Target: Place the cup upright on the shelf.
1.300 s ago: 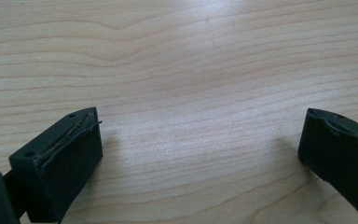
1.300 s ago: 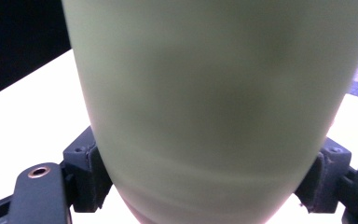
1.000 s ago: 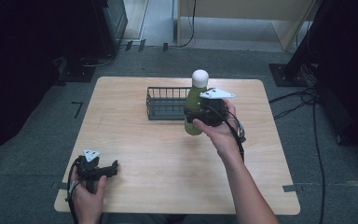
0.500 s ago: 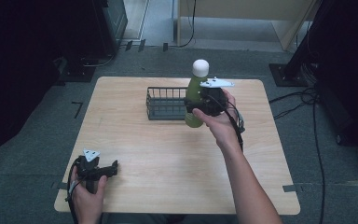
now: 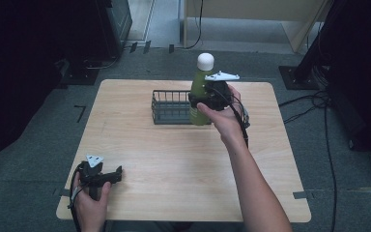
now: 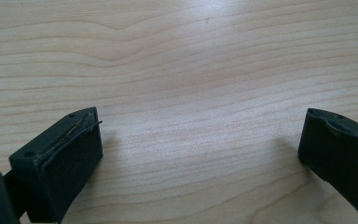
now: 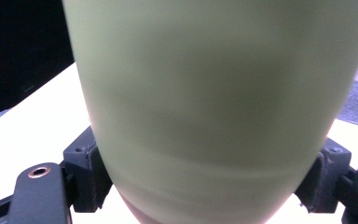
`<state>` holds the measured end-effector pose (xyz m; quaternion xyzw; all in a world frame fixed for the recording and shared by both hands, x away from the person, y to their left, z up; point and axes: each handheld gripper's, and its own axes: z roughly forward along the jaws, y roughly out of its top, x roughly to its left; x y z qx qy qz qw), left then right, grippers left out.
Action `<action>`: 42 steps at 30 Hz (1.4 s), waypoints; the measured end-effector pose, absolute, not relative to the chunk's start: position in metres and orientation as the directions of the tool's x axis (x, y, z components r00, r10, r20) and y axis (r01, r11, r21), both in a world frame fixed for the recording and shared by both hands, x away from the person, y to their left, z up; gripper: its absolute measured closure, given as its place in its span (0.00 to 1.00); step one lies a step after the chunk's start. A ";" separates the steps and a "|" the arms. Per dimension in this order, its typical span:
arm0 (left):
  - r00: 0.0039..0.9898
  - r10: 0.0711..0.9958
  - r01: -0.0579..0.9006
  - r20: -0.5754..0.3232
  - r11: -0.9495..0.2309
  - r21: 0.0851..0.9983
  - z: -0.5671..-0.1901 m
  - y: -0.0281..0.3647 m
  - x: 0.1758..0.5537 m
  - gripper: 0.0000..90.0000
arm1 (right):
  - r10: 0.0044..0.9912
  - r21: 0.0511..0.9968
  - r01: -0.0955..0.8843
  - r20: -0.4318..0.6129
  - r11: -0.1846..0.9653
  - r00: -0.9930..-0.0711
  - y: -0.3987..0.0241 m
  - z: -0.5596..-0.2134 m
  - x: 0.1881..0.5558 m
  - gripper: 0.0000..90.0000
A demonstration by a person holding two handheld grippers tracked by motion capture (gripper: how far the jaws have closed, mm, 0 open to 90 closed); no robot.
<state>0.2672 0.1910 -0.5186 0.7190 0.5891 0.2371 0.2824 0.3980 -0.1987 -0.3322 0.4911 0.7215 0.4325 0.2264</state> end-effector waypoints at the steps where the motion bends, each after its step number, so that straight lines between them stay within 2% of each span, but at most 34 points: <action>1: 0.193 0.981 0.713 0.008 -0.146 0.685 -0.519 0.191 0.267 0.00 | 0.906 0.844 0.516 0.099 0.143 -0.412 -0.199 -0.332 0.400 0.23; 26: 0.196 0.981 0.714 0.010 -0.150 0.684 -0.518 0.191 0.267 0.00 | 0.922 0.844 0.528 0.123 0.097 -0.366 -0.199 -0.313 0.441 0.23; 42: 0.195 0.981 0.714 0.010 -0.149 0.684 -0.518 0.191 0.267 0.00 | 0.942 0.847 0.525 0.104 0.084 -0.319 -0.192 -0.321 0.470 0.23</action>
